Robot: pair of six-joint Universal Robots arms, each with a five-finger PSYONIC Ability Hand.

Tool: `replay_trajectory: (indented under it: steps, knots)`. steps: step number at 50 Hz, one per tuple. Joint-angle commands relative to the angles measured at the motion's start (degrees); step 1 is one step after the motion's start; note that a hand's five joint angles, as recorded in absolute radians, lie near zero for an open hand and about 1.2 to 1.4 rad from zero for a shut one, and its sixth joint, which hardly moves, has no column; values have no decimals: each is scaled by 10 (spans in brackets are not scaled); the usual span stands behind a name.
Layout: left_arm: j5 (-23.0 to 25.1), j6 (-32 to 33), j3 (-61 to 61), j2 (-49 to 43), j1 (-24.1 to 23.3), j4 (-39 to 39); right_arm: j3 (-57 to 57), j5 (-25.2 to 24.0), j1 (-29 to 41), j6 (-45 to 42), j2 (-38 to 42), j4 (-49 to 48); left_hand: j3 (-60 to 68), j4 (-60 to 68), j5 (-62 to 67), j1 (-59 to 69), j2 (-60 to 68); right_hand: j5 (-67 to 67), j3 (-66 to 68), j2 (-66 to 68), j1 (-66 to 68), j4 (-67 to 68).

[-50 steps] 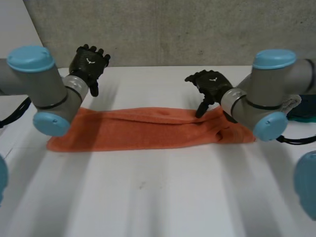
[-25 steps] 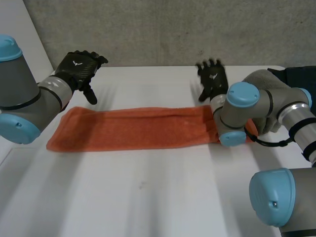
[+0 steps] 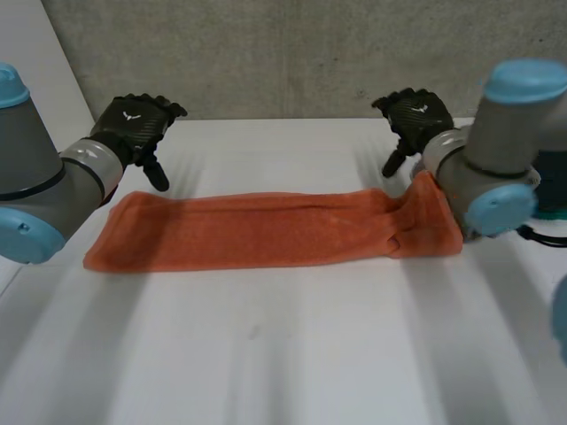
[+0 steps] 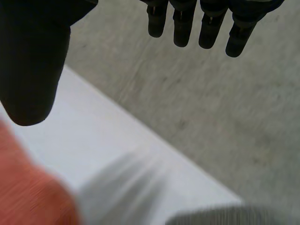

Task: Fold the laundry.

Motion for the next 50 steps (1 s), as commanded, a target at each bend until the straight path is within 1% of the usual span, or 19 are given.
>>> replay_trajectory:
  steps: [1,4,7,8,11,12,15,19,26,27,29,30,34,37,40,42,45,48,50]
  knots:
    - [3,-1,-20,23,8,-2,105,3,-37,-28,-96,129,-20,-12,-28,-12,-14,95,102,100,93,99]
    - [4,-1,-33,29,11,-2,173,3,-56,-49,-123,158,-20,-12,-28,-12,-14,147,155,153,145,151]
    - [6,-1,-43,35,13,2,226,0,-70,-60,-136,140,-20,-12,-28,-12,-14,166,173,171,164,170]
    - [9,1,-49,37,13,2,262,-2,-77,-63,-142,111,-20,-12,-28,-12,-14,167,175,173,166,171]
    - [12,3,-55,40,13,2,312,-14,-85,-66,-146,55,-20,-12,-28,-12,-14,171,178,176,169,175]
    - [13,3,-58,40,13,2,339,-22,-91,-67,-146,14,-20,-12,-28,-12,-14,186,193,191,184,190]
    - [15,3,-61,42,13,2,378,-37,-100,-68,-142,-59,-20,-12,-28,-12,-14,221,229,227,219,225]
    - [15,3,-67,45,14,2,399,-44,-107,-69,-126,-118,-20,-12,-28,-12,-14,258,266,264,256,262]
    - [15,-1,-74,53,15,2,392,-45,-111,-78,-86,-149,-20,-12,-28,-12,-14,270,278,275,268,274]
    - [15,-1,-77,54,14,2,387,-44,-111,-82,-75,-153,-20,-12,-28,-12,-14,345,353,350,343,349]
    - [15,-1,-80,54,14,2,383,-39,-113,-88,-67,-155,-20,-12,-28,-12,-14,630,638,636,628,634]
    - [15,-1,-81,54,14,2,382,-37,-115,-90,-67,-156,-20,-12,-28,-12,-14,673,681,679,672,677]
    - [15,-1,-88,60,14,2,403,-19,-122,-104,-80,-154,-20,-12,-28,-12,-14,674,682,679,672,678]
    - [15,-1,-92,63,14,4,440,-12,-150,-115,-131,-156,-20,-12,-28,-12,-14,674,682,679,672,678]
    - [15,-1,-97,67,15,3,486,-28,-224,-145,-211,-157,-20,-12,-28,-12,-14,674,682,679,672,678]
    - [15,-1,-100,72,15,3,496,-43,-257,-169,-235,-156,-20,-12,-28,-12,-14,674,682,679,672,678]
    - [15,-1,-107,78,14,3,504,-72,-307,-228,-254,-156,-20,-12,-28,-12,-14,674,682,679,672,678]
    - [15,-2,-116,86,14,4,494,-81,-332,-285,-253,-153,-20,-12,-28,-12,-14,674,682,679,672,678]
    - [15,-2,-121,90,14,4,483,-72,-336,-314,-248,-151,-20,-12,-28,-12,-14,674,682,679,672,678]
